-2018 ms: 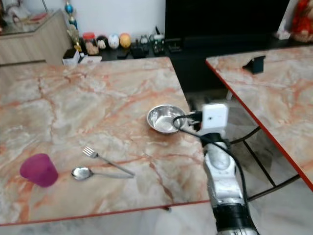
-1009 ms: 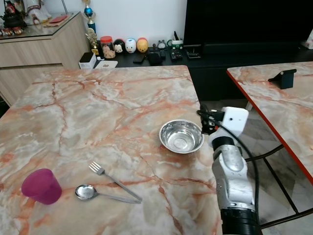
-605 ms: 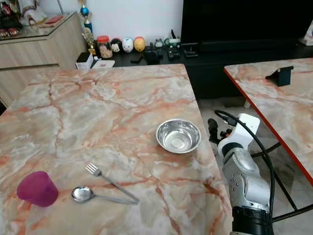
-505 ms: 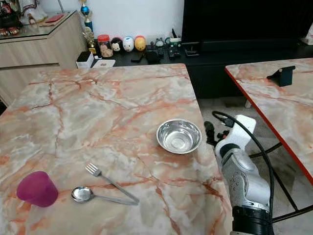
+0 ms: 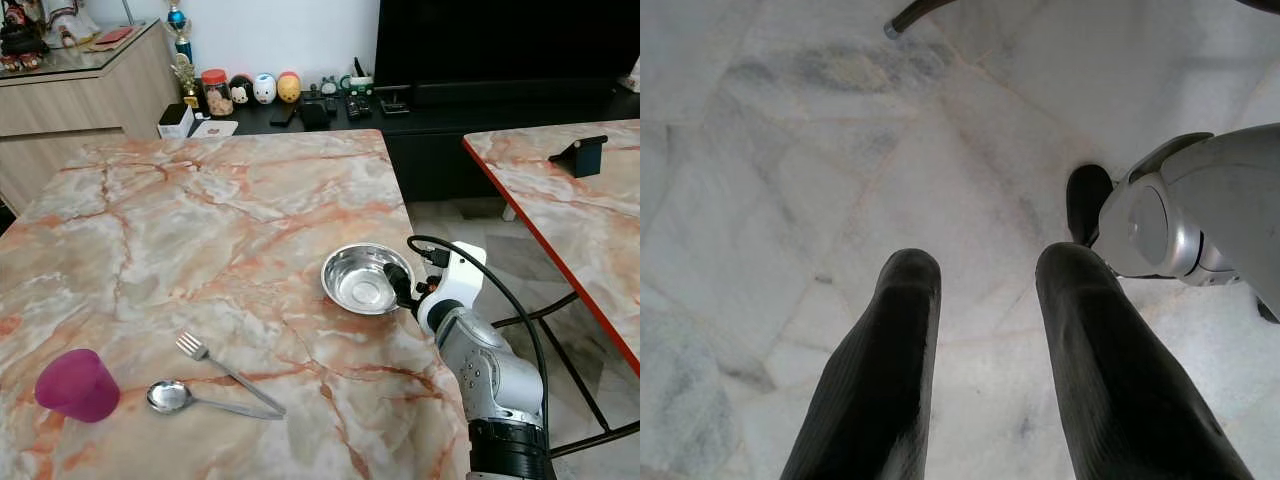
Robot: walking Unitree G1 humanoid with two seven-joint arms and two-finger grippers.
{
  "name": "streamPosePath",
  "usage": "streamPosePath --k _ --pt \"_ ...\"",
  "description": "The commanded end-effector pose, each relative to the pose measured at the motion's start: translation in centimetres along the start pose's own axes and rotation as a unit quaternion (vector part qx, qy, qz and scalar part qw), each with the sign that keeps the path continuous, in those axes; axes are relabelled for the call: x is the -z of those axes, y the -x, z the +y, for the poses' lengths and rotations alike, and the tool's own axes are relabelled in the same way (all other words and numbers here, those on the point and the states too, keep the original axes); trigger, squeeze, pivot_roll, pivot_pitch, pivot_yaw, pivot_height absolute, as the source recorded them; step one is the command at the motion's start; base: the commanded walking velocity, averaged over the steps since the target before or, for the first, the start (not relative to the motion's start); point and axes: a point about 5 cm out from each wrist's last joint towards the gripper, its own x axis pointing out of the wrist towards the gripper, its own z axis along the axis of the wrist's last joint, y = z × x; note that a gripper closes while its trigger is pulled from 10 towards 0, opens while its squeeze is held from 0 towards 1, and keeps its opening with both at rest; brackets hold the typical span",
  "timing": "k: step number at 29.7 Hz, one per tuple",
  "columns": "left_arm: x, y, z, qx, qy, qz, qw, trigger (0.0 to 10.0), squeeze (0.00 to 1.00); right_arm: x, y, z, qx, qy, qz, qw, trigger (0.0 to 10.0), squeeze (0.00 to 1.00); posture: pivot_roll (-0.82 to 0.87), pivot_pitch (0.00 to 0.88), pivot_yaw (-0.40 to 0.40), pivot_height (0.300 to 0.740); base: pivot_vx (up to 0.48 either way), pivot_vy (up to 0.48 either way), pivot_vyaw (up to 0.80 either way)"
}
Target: Setting the table
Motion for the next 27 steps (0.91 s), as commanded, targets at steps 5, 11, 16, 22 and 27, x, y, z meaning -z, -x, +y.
streamPosePath --k 5,11,16,22,27 --pt "0.6 0.3 0.5 -0.001 -0.010 0.012 1.000 10.0 0.00 0.0 -0.3 0.1 0.002 -0.021 0.007 1.000 10.0 0.00 -0.07 0.000 0.067 0.740 0.000 0.000 0.00" --pt "0.4 0.2 0.3 -0.001 -0.010 0.005 1.000 10.0 0.00 0.4 -0.8 0.4 -0.013 -0.049 0.016 0.999 10.0 0.00 -0.07 0.000 0.062 0.740 0.000 0.000 0.00" --pt "0.3 0.2 0.1 0.003 -0.016 0.003 1.000 10.0 0.00 0.7 -1.2 0.8 -0.022 -0.063 0.018 0.998 10.0 0.00 -0.06 0.000 0.063 0.740 0.000 0.000 0.00" --pt "0.7 0.2 -0.3 0.003 -0.016 0.012 1.000 10.0 0.00 1.0 -1.7 1.1 -0.023 -0.070 0.022 0.997 10.0 0.00 -0.06 0.000 0.062 0.740 0.000 0.000 0.00" --pt "0.9 0.2 -0.4 0.002 -0.017 0.015 1.000 10.0 0.00 1.5 -2.0 1.3 -0.022 -0.071 0.027 0.997 10.0 0.00 -0.05 0.000 0.063 0.740 0.000 0.000 0.00"
